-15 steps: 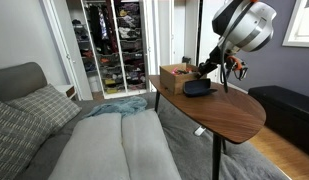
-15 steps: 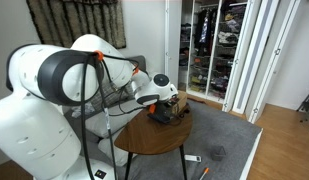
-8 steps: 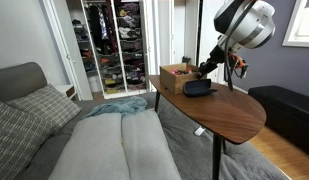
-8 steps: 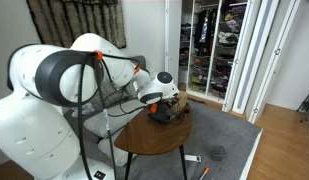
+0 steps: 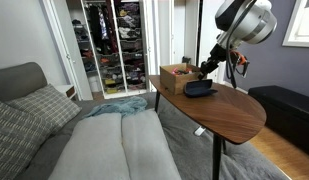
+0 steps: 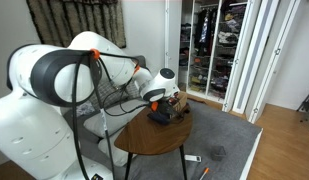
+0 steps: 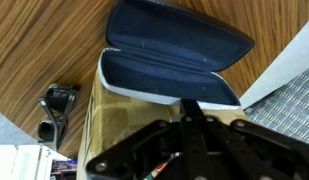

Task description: Close the grey case

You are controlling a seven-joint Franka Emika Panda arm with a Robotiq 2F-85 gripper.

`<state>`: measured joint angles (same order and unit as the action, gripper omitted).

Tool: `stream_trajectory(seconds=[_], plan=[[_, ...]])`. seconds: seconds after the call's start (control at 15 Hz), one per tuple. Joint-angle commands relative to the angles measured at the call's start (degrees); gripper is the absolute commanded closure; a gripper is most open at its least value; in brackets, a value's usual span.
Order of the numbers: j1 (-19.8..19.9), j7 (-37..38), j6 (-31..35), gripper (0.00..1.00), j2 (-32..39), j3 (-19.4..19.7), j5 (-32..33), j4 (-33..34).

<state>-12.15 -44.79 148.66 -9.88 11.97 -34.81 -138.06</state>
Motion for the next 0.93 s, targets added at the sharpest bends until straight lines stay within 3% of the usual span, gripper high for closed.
stream_trajectory(seconds=[0.0,0.6,0.67,0.73,0.87], plan=[[4.3,2.9,-4.8,1.00,1.7,-3.2,4.1,-1.0],[8.3,7.6,-12.2,1.00,3.2,-5.7,10.9,-1.6],[8.5,8.1,-12.1,0.74,2.2,-5.9,11.4,-1.6],[8.6,8.8,-12.0,0.73,1.3,-6.2,12.0,-1.8],[8.7,9.8,-11.8,0.61,-0.2,-6.6,13.2,-2.3]])
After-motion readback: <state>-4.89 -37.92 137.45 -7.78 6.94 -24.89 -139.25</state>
